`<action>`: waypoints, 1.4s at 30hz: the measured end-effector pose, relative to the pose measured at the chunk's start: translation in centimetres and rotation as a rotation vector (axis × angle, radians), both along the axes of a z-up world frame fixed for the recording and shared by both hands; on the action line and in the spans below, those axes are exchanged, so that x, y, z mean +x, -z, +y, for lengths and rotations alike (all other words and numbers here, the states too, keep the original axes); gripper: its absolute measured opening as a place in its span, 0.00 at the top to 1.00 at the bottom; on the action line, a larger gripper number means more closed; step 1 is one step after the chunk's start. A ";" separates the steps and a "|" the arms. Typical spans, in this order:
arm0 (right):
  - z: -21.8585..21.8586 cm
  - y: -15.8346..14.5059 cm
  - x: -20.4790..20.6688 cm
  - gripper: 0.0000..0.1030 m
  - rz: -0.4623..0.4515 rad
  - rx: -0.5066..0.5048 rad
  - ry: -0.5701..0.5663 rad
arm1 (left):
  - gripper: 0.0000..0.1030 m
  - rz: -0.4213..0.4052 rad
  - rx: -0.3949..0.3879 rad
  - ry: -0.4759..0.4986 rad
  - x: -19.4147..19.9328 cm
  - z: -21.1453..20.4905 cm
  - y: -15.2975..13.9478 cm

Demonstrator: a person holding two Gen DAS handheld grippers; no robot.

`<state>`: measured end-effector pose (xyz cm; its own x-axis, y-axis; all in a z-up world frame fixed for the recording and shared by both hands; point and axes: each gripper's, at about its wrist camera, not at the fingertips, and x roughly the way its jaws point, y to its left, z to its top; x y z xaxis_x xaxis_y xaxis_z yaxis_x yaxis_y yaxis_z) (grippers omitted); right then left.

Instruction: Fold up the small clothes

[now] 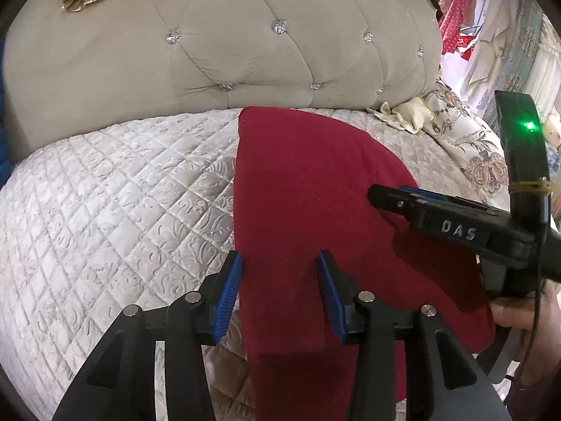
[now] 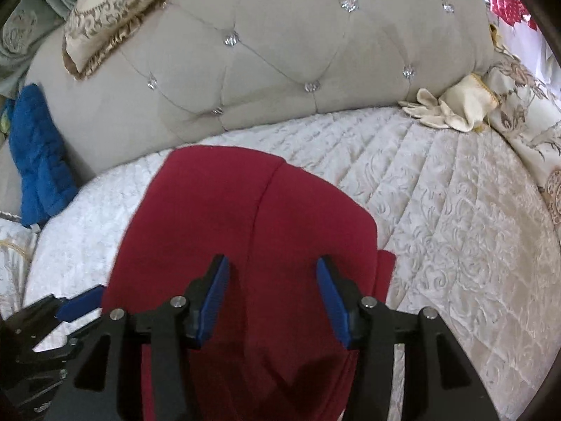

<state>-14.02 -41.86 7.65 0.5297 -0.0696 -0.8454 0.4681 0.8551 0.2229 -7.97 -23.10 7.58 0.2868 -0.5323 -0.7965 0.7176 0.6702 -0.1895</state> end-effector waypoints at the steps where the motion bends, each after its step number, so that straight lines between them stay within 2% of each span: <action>1: 0.2 0.1 0.1 0.47 0.006 -0.014 -0.009 | 0.77 0.006 -0.003 -0.003 0.1 0.0 0.1; 6: 0.3 -0.9 -0.5 0.47 0.013 -0.005 -0.013 | 0.77 0.015 0.001 -0.012 0.1 0.1 0.1; 11: 2.2 -3.7 -4.0 0.47 -0.023 -0.008 -0.039 | 0.76 0.017 -0.003 -0.014 0.1 0.3 0.2; 14: 3.1 -4.1 -6.1 0.47 -0.010 -0.013 -0.050 | 0.75 0.022 -0.006 -0.021 0.1 0.3 0.2; 19: 3.2 -1.1 -8.1 0.47 0.037 0.042 -0.030 | 0.70 0.048 -0.016 -0.042 0.1 0.4 0.5; 21: 2.8 0.0 -8.7 0.37 0.022 0.068 -0.003 | 0.67 0.080 -0.024 -0.052 0.2 0.5 0.7; 25: 2.0 0.1 -9.3 0.34 -0.015 0.118 0.010 | 0.66 0.116 -0.031 -0.045 0.4 1.0 0.6; 28: 1.6 -1.1 -9.9 0.32 -0.078 0.127 0.015 | 0.66 0.123 -0.050 -0.031 0.4 1.3 0.1; 30: 0.5 -1.5 -10.2 0.19 -0.120 0.152 0.045 | 0.66 0.137 -0.081 -0.016 0.4 1.5 0.1; 32: -0.7 -1.2 -10.2 0.14 -0.149 0.194 0.084 | 0.63 0.152 -0.092 -0.009 0.6 1.5 0.3; 37: -2.6 1.1 -9.3 0.14 -0.157 0.310 0.103 | 0.59 0.183 -0.100 -0.001 1.2 1.4 1.2; 42: -2.4 2.1 -7.8 0.14 -0.177 0.326 0.053 | 0.56 0.202 -0.106 0.008 1.7 1.1 1.8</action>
<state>-21.83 -44.27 5.51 0.6723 0.1572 -0.7234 0.4398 0.7012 0.5611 -6.26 -22.04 5.75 0.1225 -0.6179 -0.7766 0.6634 0.6330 -0.3990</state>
